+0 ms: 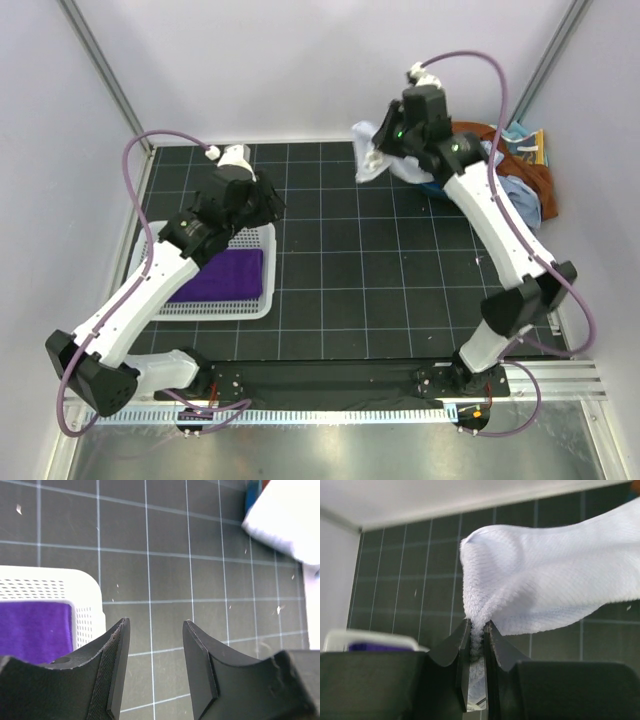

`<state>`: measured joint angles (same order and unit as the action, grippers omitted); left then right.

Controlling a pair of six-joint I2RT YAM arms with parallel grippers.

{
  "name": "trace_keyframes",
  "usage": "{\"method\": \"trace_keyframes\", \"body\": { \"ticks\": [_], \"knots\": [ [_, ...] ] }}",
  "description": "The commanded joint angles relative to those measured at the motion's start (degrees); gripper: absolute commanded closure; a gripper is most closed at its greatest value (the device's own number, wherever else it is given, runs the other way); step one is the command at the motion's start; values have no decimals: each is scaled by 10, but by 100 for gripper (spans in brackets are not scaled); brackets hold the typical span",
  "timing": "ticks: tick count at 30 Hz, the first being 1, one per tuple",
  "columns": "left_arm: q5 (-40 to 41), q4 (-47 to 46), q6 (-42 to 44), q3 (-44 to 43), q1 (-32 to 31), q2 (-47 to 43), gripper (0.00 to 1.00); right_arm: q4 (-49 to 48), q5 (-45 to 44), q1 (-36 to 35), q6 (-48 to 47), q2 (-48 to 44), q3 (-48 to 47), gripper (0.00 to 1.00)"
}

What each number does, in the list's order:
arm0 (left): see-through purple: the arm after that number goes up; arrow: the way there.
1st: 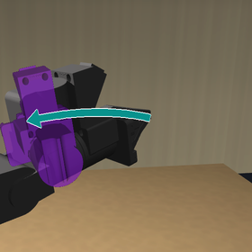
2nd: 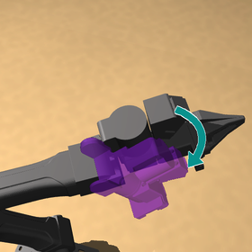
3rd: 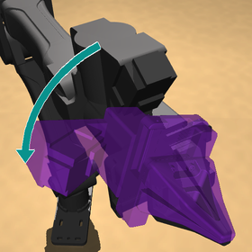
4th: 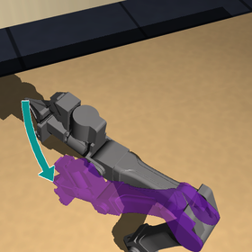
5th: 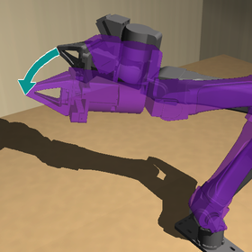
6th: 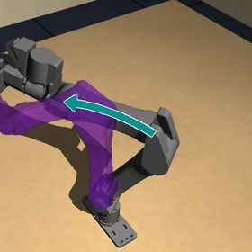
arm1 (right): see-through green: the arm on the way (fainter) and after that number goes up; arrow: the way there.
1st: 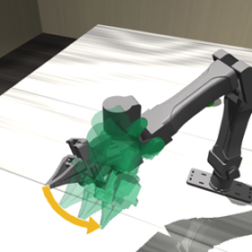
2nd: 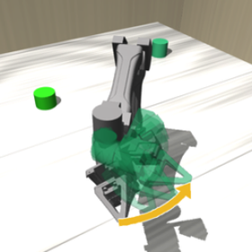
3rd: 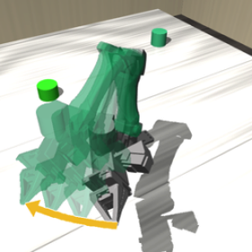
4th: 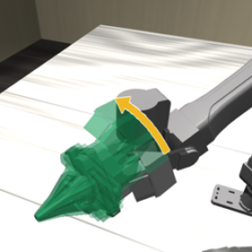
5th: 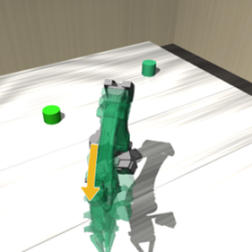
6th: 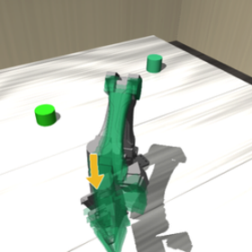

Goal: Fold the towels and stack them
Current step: Grab crumpled towel, then move the towel to the center of the board

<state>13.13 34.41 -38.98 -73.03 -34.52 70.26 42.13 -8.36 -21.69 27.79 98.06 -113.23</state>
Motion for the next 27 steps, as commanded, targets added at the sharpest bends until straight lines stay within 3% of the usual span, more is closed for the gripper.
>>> {"method": "trace_keyframes", "body": {
  "ticks": [1,6,13,17,18,22,25,26,27],
  "knots": [
    [1,10,-6,-24,18,-23,49,-40,-3,-54,-3,-89,118,99],
    [-17,8,-11,-11,29,-27,49,-81,-3,-140,34,-182,311,99],
    [-79,-22,-22,17,30,15,49,-111,-66,-361,152,-243,535,99],
    [-118,-42,-22,38,27,60,48,-94,-139,-484,244,-269,600,99],
    [-124,-46,-22,46,24,72,49,-81,-183,-504,262,-283,610,99],
    [-150,-75,-12,46,-5,141,48,-10,-220,-561,345,-330,670,95],
    [-168,-79,14,0,-23,195,48,20,-246,-578,395,-376,708,69],
    [-172,-78,21,-12,-27,229,48,26,-259,-578,406,-388,714,52],
    [-173,-78,39,-25,-30,251,48,35,-283,-576,416,-400,716,45]
  ]
}}
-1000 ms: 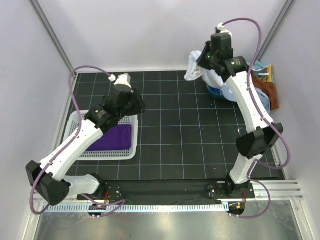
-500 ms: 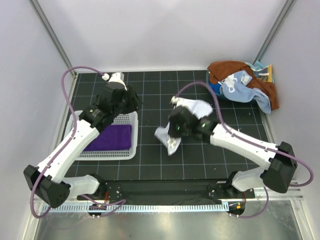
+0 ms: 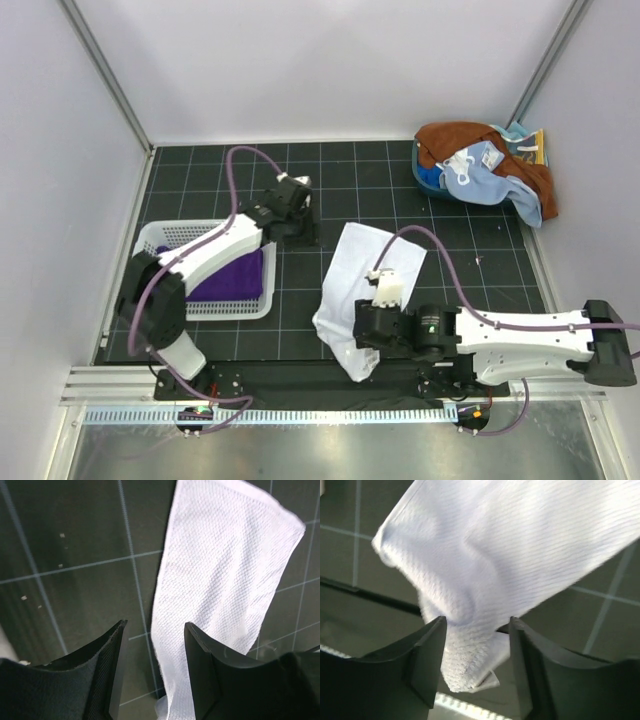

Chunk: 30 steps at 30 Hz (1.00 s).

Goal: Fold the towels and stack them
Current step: Move the towel to the center of the board, then flatten out the crumpled towel

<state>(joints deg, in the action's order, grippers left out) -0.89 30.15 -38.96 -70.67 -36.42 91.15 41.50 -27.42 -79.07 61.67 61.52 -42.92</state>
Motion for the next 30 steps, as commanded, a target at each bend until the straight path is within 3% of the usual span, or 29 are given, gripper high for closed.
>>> {"method": "trace_keyframes", "body": {
  "ticks": [1,2,5,7,11,14,22,30],
  "knots": [
    [-35,-36,48,-76,-13,59,48,61,-143,2,79,-47,6,38],
    [-39,-39,58,-88,-13,95,48,73,-169,13,77,-48,-1,28],
    [-26,-49,79,-131,-13,149,47,65,-175,116,9,-38,-29,20],
    [-13,-51,92,-155,-13,176,47,4,-131,244,-82,-32,-29,20],
    [-7,-50,107,-237,-17,249,47,-59,-12,436,-175,19,-37,24],
    [2,-44,123,-271,-23,304,48,-87,22,507,-200,78,-56,25],
    [86,-40,126,-328,-44,386,48,-163,33,592,-219,221,-88,30],
    [141,-30,115,-347,-62,430,48,-205,62,639,-243,300,-102,32]
  ]
}}
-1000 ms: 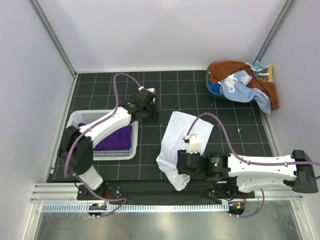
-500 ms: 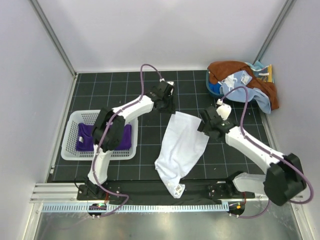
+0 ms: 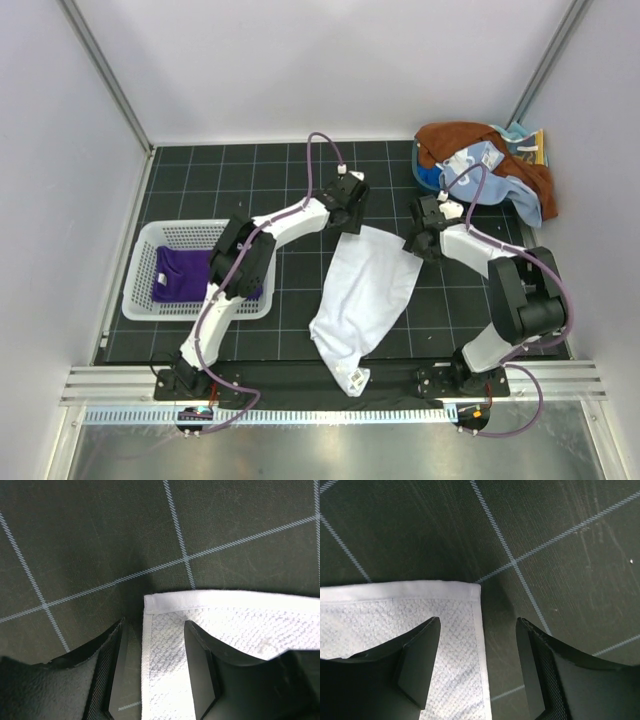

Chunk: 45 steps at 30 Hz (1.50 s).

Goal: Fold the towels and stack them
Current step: Flatten out the crumpled towel

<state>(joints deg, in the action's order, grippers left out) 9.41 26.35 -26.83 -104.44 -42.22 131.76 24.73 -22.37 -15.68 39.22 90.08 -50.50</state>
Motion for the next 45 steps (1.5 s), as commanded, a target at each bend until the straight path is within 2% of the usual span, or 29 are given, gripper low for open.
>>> {"method": "trace_keyframes", "body": {
  "ticks": [1,6,12,19,23,24,25,30,33,39,45],
  "knots": [
    [48,12,-11,-9,-5,25,48,-40,15,8,-22,20,-30,32],
    [84,19,-19,-8,-11,37,48,-56,22,14,-29,61,-39,32],
    [103,20,-30,-9,-12,45,49,-67,36,17,-38,100,-65,39],
    [119,12,-38,-9,-11,46,57,-54,28,17,-66,136,-111,53],
    [127,6,-37,-8,-10,43,71,-49,26,17,-78,149,-130,68],
    [131,4,-36,-7,-11,42,74,-47,27,18,-81,152,-139,76],
    [133,4,-35,-6,-10,41,77,-45,28,18,-83,153,-143,80],
    [171,-2,-31,9,-9,11,94,-44,45,17,-96,149,-173,94],
    [192,-11,-25,23,-7,-22,100,-29,42,17,-106,136,-199,97],
    [213,-12,-14,43,-5,-81,100,-6,45,11,-117,94,-233,99],
    [214,-8,-17,91,-10,-176,100,26,49,0,-122,2,-232,99]
  ]
}}
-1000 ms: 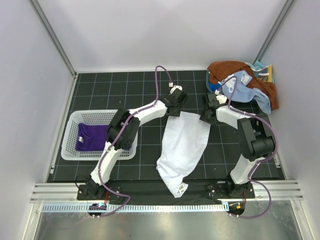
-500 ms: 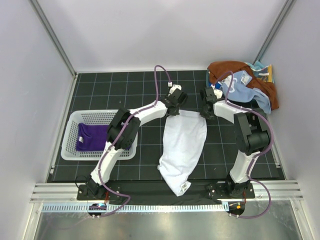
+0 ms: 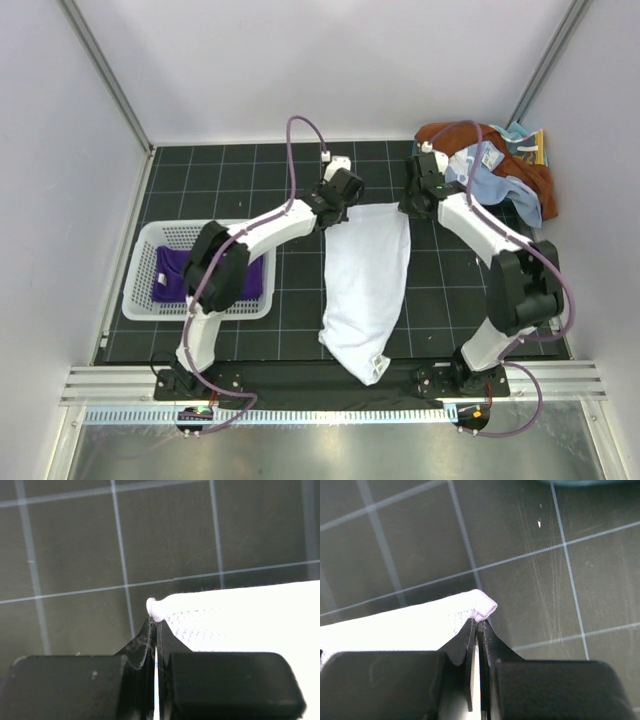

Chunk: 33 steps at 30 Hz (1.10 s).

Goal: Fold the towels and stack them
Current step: Flatten out the crumpled towel

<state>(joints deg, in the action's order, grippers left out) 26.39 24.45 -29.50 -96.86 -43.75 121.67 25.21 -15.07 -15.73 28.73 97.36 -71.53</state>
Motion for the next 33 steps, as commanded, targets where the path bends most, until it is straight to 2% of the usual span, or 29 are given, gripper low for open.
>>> {"method": "trace_keyframes", "body": {
  "ticks": [1,9,19,33],
  "knots": [
    [46,13,8,26,1,-98,100,25,-19,-1,-17,-102,-22,99],
    [58,56,8,67,-39,-229,100,71,16,-20,-22,-243,-31,99],
    [91,139,15,59,-154,-366,100,149,101,-26,-49,-395,-73,99],
    [58,194,20,21,-196,-464,100,222,144,-26,-63,-455,-167,99]
  ]
}}
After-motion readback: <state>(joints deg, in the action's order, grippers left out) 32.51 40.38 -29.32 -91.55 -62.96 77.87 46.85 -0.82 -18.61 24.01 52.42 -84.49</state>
